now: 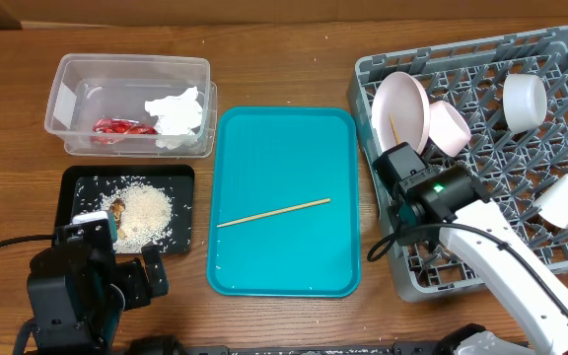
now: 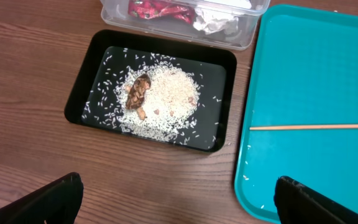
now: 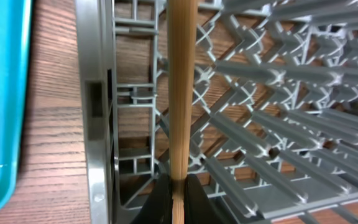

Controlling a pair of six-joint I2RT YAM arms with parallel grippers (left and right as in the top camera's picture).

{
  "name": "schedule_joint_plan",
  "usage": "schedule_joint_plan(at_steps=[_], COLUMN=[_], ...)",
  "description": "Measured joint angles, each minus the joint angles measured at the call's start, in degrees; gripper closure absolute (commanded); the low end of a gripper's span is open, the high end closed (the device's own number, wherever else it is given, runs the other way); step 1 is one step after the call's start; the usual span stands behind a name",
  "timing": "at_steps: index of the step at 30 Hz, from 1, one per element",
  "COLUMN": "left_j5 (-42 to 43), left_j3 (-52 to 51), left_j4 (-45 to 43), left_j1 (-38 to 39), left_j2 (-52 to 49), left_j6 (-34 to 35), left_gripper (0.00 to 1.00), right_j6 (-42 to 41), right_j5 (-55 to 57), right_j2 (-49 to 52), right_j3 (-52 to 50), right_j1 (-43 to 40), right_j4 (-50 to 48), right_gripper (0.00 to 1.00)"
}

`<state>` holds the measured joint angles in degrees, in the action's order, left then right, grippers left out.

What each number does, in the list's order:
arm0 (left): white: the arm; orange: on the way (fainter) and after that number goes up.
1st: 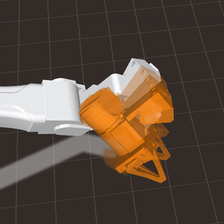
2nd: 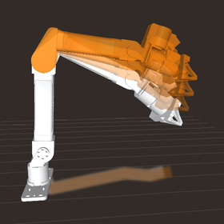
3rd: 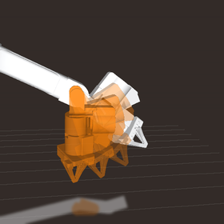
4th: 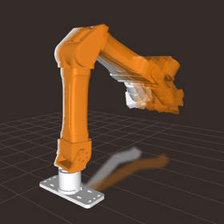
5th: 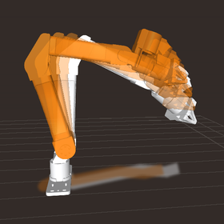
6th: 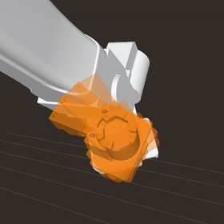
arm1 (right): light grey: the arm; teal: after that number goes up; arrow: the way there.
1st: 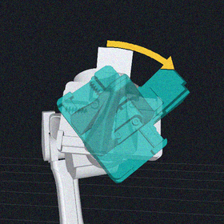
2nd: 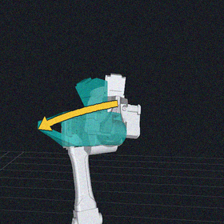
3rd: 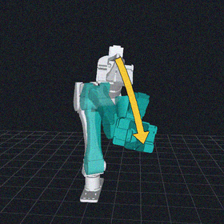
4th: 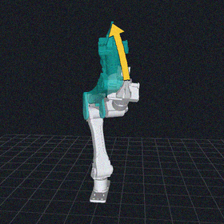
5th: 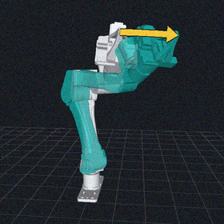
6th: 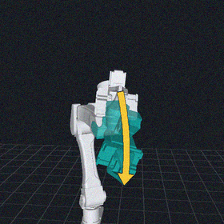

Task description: Sort waste into correct bins and load items into the dishwasher

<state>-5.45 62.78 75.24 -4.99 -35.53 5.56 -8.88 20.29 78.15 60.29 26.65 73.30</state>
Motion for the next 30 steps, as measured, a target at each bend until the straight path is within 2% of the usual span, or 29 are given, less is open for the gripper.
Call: schedule_joint_plan(at_steps=[2,4,7,12,14,23,26,27,30], left_j5=[0.0,0.0,0.0,0.0,0.0,0.0,0.0,0.0,0.0], left_j3=[0.0,0.0,0.0,0.0,0.0,0.0,0.0,0.0,0.0], left_j4=[0.0,0.0,0.0,0.0,0.0,0.0,0.0,0.0,0.0], left_j1=[0.0,0.0,0.0,0.0,0.0,0.0,0.0,0.0,0.0], left_j2=[0.0,0.0,0.0,0.0,0.0,0.0,0.0,0.0,0.0], left_j6=[0.0,0.0,0.0,0.0,0.0,0.0,0.0,0.0,0.0], left_gripper=[0.0,0.0,0.0,0.0,0.0,0.0,0.0,0.0,0.0], right_j6=[0.1,0.1,0.0,0.0,0.0,0.0,0.0,-0.1,-1.8], right_j5=[0.0,0.0,-0.7,-1.0,-1.0,-1.4,-3.8,-7.1,-15.7], right_j2=[0.0,0.1,0.2,0.2,0.2,0.3,0.6,0.6,0.5], right_j3=[-1.6,-2.8,-3.3,-3.3,-3.3,-1.1,6.4,10.6,15.0], right_j1=[0.0,0.0,0.0,0.0,0.0,0.0,0.0,0.0,0.0], right_j4=[-1.0,-2.0,-3.1,-3.4,-3.4,-1.6,-2.6,-4.5,-12.2], right_gripper=[0.94,0.73,0.64,0.58,0.51,0.5,0.5,0.51,0.51])
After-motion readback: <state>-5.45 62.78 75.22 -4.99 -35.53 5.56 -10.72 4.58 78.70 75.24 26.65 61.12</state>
